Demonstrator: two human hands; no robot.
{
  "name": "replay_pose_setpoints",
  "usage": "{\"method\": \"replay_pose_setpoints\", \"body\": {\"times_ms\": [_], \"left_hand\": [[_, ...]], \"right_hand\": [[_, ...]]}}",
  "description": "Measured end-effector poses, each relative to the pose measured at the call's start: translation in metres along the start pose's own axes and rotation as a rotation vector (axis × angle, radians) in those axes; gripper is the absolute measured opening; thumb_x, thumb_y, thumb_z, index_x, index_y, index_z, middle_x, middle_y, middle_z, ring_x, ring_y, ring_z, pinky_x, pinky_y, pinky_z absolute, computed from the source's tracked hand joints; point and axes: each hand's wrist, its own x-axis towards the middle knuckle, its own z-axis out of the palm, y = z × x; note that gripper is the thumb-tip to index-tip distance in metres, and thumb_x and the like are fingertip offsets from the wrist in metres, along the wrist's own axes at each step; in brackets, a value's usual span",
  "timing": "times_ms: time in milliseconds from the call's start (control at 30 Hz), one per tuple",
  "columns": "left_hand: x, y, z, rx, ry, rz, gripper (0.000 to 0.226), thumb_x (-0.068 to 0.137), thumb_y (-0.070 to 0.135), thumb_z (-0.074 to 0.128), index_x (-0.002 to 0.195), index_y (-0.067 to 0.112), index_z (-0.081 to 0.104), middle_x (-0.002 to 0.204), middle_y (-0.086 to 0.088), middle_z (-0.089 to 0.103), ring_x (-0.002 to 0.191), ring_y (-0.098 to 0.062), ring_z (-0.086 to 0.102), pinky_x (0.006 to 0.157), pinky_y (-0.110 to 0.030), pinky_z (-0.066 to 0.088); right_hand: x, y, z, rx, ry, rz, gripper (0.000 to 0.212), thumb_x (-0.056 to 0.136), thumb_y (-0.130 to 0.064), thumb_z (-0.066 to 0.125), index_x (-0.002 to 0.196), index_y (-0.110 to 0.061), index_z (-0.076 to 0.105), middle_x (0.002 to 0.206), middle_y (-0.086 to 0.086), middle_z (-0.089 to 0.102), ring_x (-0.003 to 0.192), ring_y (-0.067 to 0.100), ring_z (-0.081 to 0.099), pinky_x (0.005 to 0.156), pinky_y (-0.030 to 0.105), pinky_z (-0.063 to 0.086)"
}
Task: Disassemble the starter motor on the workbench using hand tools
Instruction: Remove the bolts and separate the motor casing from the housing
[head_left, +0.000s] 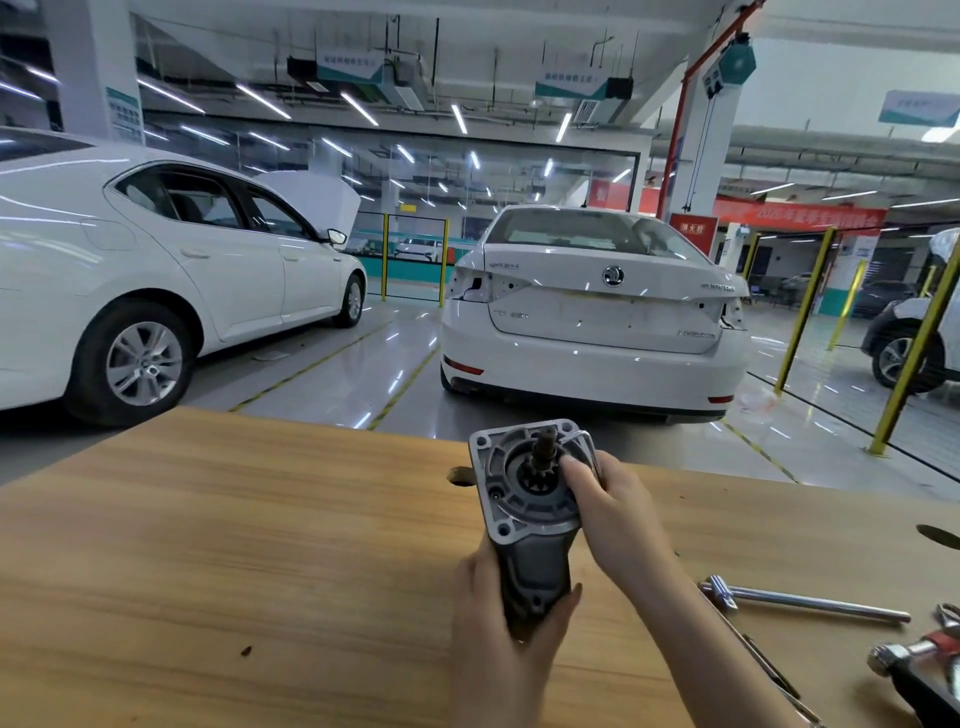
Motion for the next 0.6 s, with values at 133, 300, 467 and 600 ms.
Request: {"method": "replay_pose_setpoints", "body": {"times_ms": [133, 300, 467, 600], "left_hand": [[-0.003, 0.006, 0.005, 0.042, -0.069, 0.005, 0.085, 0.066, 0.025, 0.083, 0.138, 0.023, 0.038, 0.114, 0.012, 0.044, 0.106, 0.009, 0.045, 0.092, -0.024, 0.048], [-0.012, 0.02, 0.004, 0.041, -0.187, -0.046, 0.085, 0.065, 0.042, 0.077, 0.13, 0.052, 0.023, 0.122, 0.022, 0.038, 0.113, 0.004, 0.045, 0.095, -0.021, 0.047], [0.011, 0.013, -0.012, -0.192, 0.05, -0.203, 0.024, 0.09, 0.007, 0.054, 0.086, 0.03, 0.059, 0.08, 0.008, 0.07, 0.088, -0.017, 0.066, 0.074, -0.029, 0.052], [0.032, 0.002, -0.033, 0.04, -0.101, -0.07, 0.054, 0.077, 0.01, 0.071, 0.104, 0.047, 0.044, 0.111, 0.025, 0.049, 0.105, 0.016, 0.043, 0.08, -0.011, 0.04]], "right_hand": [[0.009, 0.006, -0.013, 0.021, -0.132, 0.014, 0.032, 0.09, -0.041, 0.049, 0.085, -0.014, 0.064, 0.084, 0.003, 0.071, 0.081, 0.016, 0.066, 0.072, 0.036, 0.051], [0.024, 0.011, -0.029, 0.138, -0.291, 0.076, 0.023, 0.091, -0.029, 0.054, 0.081, -0.013, 0.066, 0.081, 0.004, 0.073, 0.075, 0.018, 0.067, 0.069, 0.032, 0.05], [0.03, 0.008, -0.03, 0.149, -0.383, 0.094, 0.046, 0.069, -0.05, 0.058, 0.086, -0.009, 0.066, 0.091, 0.022, 0.069, 0.077, 0.029, 0.057, 0.072, 0.041, 0.037], [0.033, 0.013, -0.026, 0.199, -0.438, 0.044, 0.02, 0.086, -0.03, 0.059, 0.074, -0.019, 0.071, 0.077, 0.006, 0.073, 0.069, 0.019, 0.067, 0.06, 0.026, 0.048]]}}
